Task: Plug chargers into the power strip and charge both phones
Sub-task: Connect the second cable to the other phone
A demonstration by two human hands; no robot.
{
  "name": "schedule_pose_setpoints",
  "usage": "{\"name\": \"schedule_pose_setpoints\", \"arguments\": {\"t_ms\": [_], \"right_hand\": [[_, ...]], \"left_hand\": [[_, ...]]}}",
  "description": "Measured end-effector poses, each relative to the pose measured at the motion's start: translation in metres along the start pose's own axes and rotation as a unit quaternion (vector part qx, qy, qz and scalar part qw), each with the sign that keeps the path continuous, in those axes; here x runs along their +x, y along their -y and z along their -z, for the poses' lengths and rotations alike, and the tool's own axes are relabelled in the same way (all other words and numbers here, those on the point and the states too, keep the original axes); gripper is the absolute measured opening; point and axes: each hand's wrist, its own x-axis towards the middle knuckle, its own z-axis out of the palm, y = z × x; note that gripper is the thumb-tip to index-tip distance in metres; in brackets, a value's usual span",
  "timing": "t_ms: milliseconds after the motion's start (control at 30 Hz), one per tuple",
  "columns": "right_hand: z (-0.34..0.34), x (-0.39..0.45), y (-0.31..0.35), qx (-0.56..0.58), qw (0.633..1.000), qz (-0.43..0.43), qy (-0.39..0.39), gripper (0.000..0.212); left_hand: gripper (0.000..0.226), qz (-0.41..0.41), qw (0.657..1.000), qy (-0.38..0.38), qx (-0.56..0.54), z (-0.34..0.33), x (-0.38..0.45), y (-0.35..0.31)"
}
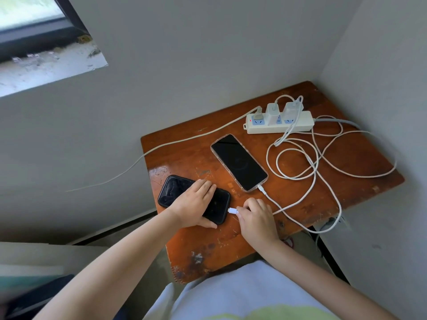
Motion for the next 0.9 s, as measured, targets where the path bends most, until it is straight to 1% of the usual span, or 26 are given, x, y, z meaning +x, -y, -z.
{"name": "schedule_pose_setpoints", "arguments": {"t_ms": [167,400,533,667,767,900], "right_hand": [[0.001,0.008,-0.002,-0.014,1.0,-0.003,-0.012,0.021],[0.002,0.013,-0.002,-0.001,0.999,0.022,-0.033,0.021],[0.001,0.013,-0.002,0.012,0.999,0.033,-0.041,0.02],[-0.002,0.009,0.0,0.014,0.998,0.047,-0.025,0.02],[-0.004,0.008,-0.003,0.022,0.997,0.069,-0.013,0.019],[-0.003,0.013,-0.008,0.026,0.994,0.102,-0.007,0.017]], "left_hand": [[0.102,0.027,1.0,-0.01,-0.005,0.001,-0.001,-0.004],[0.101,0.037,0.999,-0.017,-0.02,0.002,-0.004,-0.006],[0.1,0.033,0.999,-0.009,-0.023,0.003,-0.005,-0.005],[0.101,0.01,1.0,0.008,-0.008,0.004,-0.004,-0.003],[0.103,-0.005,1.0,0.024,0.011,0.003,-0.003,-0.002],[0.102,-0.008,0.999,0.034,0.007,0.004,-0.002,0.001]]}}
